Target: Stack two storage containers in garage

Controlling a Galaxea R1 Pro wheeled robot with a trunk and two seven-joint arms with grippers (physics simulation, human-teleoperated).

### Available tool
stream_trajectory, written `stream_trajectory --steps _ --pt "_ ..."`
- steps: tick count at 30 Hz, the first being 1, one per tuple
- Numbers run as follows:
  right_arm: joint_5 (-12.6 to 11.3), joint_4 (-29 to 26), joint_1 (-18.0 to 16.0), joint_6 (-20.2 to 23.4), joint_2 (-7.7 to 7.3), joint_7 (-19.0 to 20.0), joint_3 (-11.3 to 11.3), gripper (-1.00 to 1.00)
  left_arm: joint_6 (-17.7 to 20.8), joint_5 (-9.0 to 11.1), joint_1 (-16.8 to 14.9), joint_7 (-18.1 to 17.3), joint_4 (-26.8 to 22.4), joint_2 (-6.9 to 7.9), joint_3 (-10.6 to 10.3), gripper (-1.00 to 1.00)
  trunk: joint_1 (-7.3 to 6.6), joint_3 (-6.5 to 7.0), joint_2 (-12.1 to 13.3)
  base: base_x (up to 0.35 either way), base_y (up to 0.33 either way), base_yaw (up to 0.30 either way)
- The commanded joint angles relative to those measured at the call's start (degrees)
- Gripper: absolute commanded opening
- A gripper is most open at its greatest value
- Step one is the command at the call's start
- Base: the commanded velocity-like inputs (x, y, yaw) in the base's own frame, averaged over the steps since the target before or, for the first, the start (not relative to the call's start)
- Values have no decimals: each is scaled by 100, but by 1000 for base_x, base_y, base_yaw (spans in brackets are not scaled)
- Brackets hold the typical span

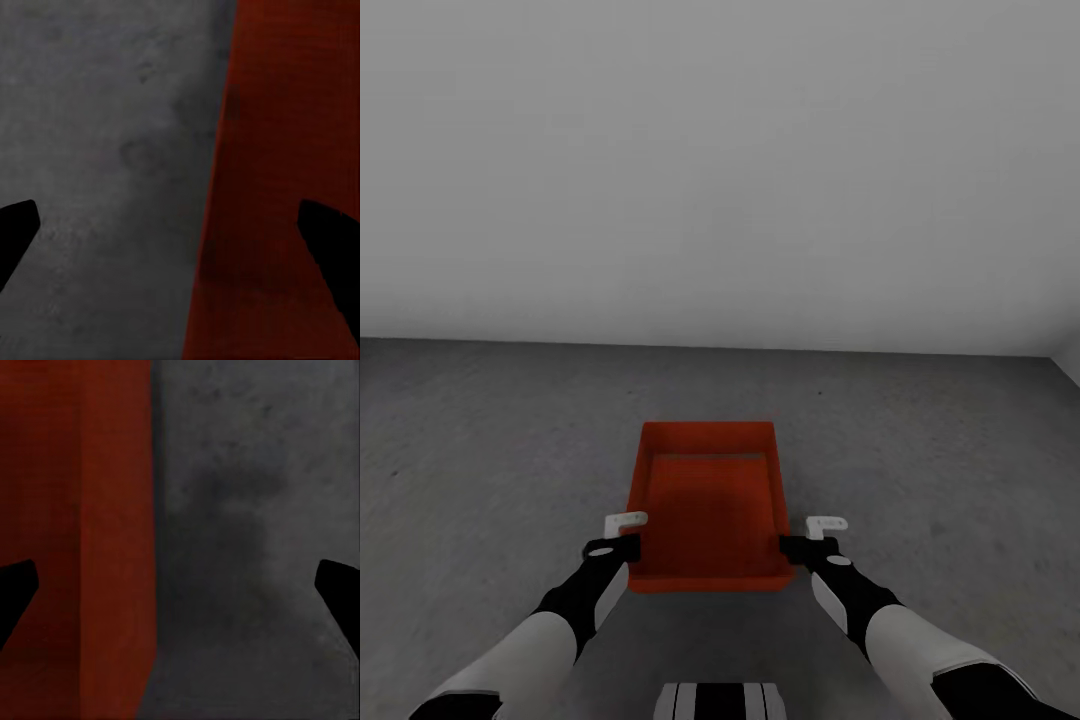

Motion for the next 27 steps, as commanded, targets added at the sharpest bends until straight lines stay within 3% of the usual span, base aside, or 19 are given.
stream_trajectory --steps 1,27 --pt "-60 2 -3 -17 -1 -27 49 100 12 34 0 16 -14 -3 6 100 -1 -4 -1 0 0 0" --pt "-60 3 -3 -18 -1 -26 49 100 -13 38 0 16 -34 -2 7 100 -1 -4 -1 0 0 0"
